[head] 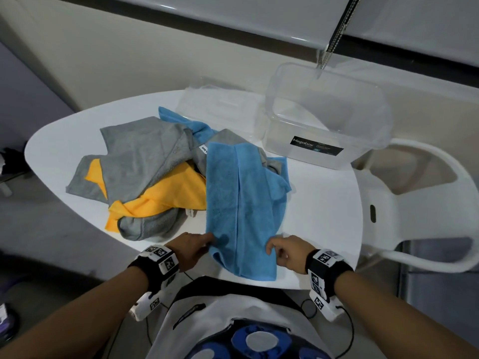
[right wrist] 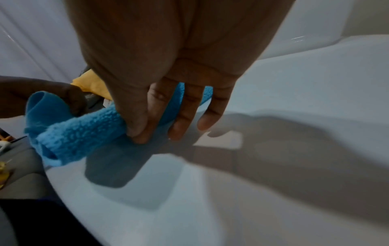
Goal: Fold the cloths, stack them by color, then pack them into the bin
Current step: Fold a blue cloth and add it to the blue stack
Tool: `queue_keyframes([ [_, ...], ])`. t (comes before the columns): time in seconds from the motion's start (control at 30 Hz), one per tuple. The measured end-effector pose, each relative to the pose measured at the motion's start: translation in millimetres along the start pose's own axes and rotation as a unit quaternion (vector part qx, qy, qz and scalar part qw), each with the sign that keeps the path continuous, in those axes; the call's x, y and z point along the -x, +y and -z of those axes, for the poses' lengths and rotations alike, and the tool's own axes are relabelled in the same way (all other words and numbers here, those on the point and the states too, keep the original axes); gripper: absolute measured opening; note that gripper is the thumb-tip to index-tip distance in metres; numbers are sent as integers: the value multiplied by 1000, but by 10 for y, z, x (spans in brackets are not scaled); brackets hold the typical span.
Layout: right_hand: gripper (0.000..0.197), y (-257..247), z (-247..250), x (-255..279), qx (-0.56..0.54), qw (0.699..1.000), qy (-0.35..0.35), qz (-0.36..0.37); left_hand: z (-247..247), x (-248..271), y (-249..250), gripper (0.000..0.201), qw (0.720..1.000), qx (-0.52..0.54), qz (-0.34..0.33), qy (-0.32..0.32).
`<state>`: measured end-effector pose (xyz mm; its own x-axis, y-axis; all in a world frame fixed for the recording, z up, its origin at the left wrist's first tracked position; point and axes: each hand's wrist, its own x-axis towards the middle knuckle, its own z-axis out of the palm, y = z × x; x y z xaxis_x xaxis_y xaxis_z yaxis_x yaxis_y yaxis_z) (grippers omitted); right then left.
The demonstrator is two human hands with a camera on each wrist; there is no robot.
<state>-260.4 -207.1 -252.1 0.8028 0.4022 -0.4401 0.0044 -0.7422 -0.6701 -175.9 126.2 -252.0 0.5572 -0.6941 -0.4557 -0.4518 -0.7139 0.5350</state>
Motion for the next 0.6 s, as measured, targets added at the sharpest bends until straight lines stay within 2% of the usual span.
queue_keyframes([
  [0.13,19,5,-1,-95,16,997,60,37,17,-20,13,25,997,59,30,44],
  [0.3,45,21,14,-82,124,986,108,14,48,-92,-28,24,984,124,98,81],
  [0.4,49,4,-10,-96,66,992,108,-24,70,-180,-42,7,970,184,137,85],
  [0.53,31,-8,27,-149,-41,984,116,-128,87,-229,-70,6,949,243,179,94],
  [0.6,26,4,56,-174,-57,981,117,-142,109,-232,-98,8,945,259,182,85],
])
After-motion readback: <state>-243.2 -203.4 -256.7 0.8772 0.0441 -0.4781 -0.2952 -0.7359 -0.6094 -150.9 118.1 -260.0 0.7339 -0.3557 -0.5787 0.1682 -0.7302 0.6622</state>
